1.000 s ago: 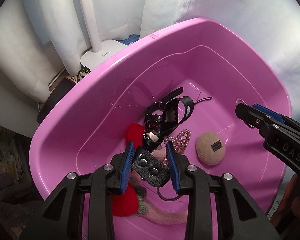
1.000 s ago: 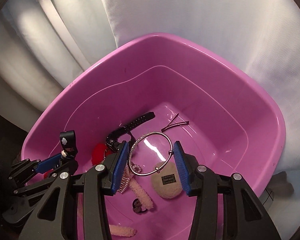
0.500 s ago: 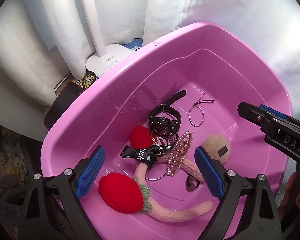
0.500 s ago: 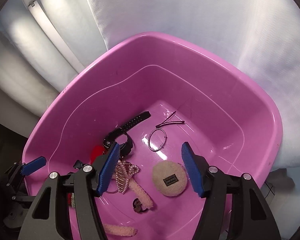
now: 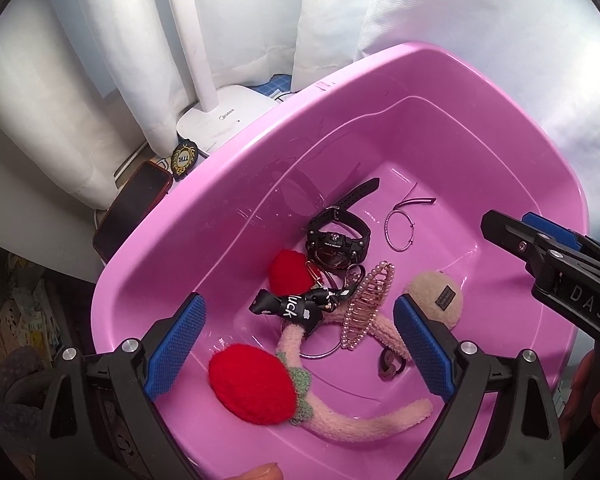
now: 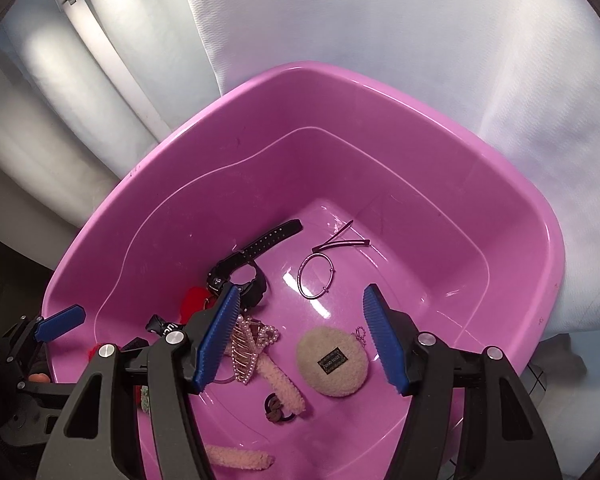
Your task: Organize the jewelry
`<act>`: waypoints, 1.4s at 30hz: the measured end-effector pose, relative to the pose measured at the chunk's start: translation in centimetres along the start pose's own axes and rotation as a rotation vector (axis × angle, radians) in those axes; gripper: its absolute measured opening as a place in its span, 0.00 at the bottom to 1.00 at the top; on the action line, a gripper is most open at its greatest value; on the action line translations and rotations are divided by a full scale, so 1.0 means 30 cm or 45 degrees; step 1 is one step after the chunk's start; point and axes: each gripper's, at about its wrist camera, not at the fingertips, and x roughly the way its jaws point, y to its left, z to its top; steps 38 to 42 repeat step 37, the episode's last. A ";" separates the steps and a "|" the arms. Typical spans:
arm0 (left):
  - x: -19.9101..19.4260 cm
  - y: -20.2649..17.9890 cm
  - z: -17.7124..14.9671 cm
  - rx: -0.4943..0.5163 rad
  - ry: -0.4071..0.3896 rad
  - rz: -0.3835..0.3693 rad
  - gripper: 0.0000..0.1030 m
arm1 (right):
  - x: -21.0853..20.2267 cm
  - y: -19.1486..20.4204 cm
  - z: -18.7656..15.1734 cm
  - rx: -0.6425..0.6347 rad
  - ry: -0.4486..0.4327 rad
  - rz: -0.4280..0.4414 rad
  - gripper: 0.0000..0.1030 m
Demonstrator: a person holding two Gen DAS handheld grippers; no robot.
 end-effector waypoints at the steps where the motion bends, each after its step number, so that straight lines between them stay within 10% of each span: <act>1: 0.001 0.002 0.000 -0.002 0.001 -0.002 0.90 | -0.001 0.000 -0.001 0.000 0.000 0.001 0.60; 42: 0.011 0.029 0.002 -0.013 0.011 0.015 0.90 | -0.003 0.024 -0.021 -0.007 -0.010 -0.002 0.60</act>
